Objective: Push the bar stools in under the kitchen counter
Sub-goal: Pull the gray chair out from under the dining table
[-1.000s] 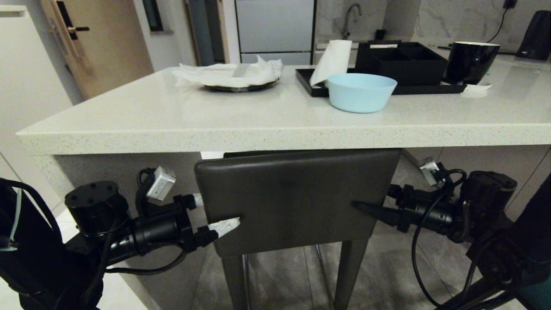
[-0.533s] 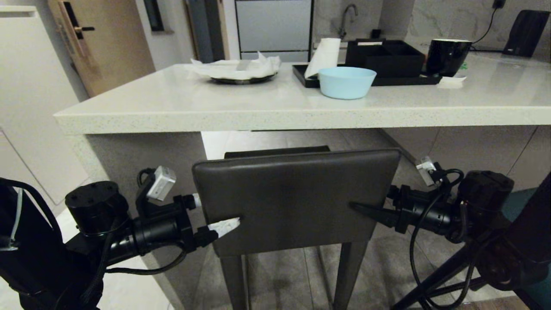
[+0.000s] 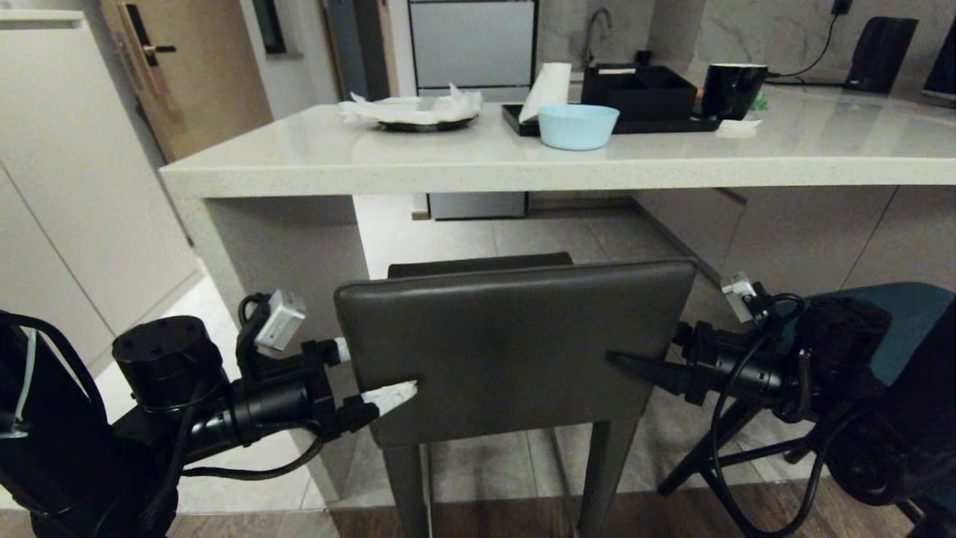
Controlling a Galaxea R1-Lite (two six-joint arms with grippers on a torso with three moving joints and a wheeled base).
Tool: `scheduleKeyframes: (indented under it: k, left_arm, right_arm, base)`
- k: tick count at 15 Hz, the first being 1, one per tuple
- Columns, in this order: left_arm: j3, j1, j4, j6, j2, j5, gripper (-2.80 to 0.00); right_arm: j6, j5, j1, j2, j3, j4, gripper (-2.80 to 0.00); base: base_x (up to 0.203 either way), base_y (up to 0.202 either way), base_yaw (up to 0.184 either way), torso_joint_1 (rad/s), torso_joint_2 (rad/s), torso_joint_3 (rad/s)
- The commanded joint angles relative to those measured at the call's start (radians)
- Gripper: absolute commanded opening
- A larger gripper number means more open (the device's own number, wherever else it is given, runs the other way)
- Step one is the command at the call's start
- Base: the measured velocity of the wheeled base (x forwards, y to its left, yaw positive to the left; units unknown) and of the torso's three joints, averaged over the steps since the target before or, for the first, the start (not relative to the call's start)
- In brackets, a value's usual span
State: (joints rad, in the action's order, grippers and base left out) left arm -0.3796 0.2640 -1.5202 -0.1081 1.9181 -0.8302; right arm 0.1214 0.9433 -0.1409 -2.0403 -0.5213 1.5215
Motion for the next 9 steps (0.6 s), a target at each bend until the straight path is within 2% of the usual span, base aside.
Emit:
scheduleKeyframes:
  k: [1,9]
  left_arm:
    - [0.007,0.000,-0.010,-0.001,-0.005,-0.004,0.00]
    - [0.022,0.003,-0.010,-0.001,-0.021,-0.004,0.00]
  right_arm:
    - [0.000,0.006,0.000,0.007,0.009,0.009,0.00]
    - [-0.002,0.007,-0.001,0.017,0.030,0.009,0.00]
  base:
    - [-0.194,0.000,0.000,0.000,0.00,0.005]
    - [-0.194,0.000,-0.001,0.002,0.00,0.005]
